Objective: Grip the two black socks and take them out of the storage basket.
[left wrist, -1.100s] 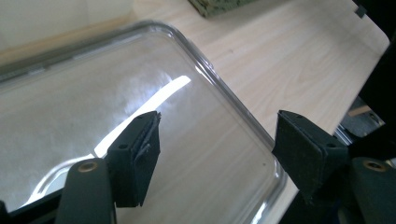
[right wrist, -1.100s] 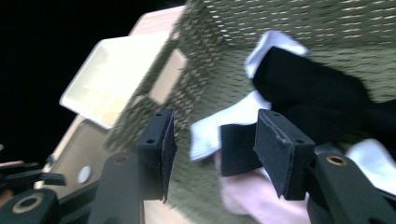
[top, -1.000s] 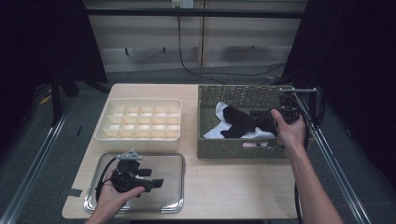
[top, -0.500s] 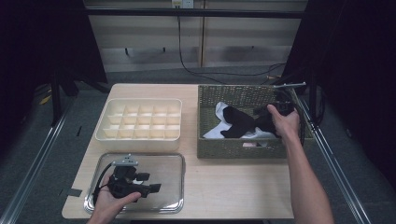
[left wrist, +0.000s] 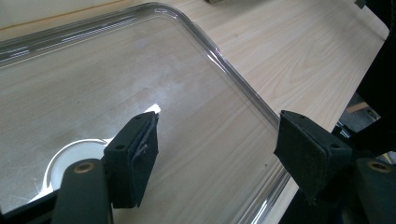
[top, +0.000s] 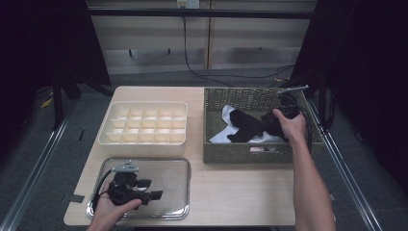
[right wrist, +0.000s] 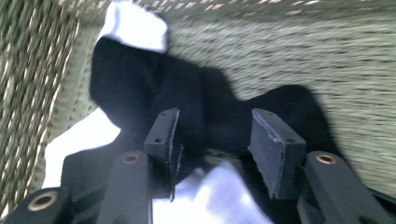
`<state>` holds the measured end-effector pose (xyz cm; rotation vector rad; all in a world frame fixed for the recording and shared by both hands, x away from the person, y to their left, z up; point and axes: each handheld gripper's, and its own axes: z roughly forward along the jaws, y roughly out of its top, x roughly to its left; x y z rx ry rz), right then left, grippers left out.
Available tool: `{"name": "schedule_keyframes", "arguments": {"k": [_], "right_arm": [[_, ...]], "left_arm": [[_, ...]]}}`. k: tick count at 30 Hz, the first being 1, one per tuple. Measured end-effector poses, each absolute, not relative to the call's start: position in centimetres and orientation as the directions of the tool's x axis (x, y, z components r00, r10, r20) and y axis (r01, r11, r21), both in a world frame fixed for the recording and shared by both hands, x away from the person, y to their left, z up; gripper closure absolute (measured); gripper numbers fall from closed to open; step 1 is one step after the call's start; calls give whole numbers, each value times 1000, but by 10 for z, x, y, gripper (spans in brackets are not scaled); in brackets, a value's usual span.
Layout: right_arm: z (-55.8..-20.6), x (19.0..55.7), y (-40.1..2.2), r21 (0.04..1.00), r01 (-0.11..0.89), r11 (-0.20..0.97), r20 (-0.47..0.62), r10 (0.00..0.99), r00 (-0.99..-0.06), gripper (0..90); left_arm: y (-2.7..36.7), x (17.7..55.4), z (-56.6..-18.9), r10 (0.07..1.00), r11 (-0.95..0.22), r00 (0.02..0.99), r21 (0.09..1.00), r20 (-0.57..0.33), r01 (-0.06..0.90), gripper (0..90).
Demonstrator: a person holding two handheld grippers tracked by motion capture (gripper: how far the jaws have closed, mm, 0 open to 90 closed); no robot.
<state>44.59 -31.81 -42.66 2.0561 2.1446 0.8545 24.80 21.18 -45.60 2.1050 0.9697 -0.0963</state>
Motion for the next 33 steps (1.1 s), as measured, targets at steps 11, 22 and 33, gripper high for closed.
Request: {"name": "schedule_keyframes", "arguments": {"k": [11, 22, 33], "right_arm": [[-431, 448, -305, 359, 932, 40, 355, 918, -177, 598], [-435, 451, -304, 319, 945, 72, 369, 909, -194, 841], [-416, 449, -303, 388, 921, 35, 430, 877, -215, 887]], "left_arm": [[212, 249, -456, 608, -385, 702, 636, -370, 669, 298], [213, 251, -456, 613, -379, 699, 640, -368, 669, 298], [214, 253, -456, 614, -379, 698, 637, -369, 671, 299]]}}
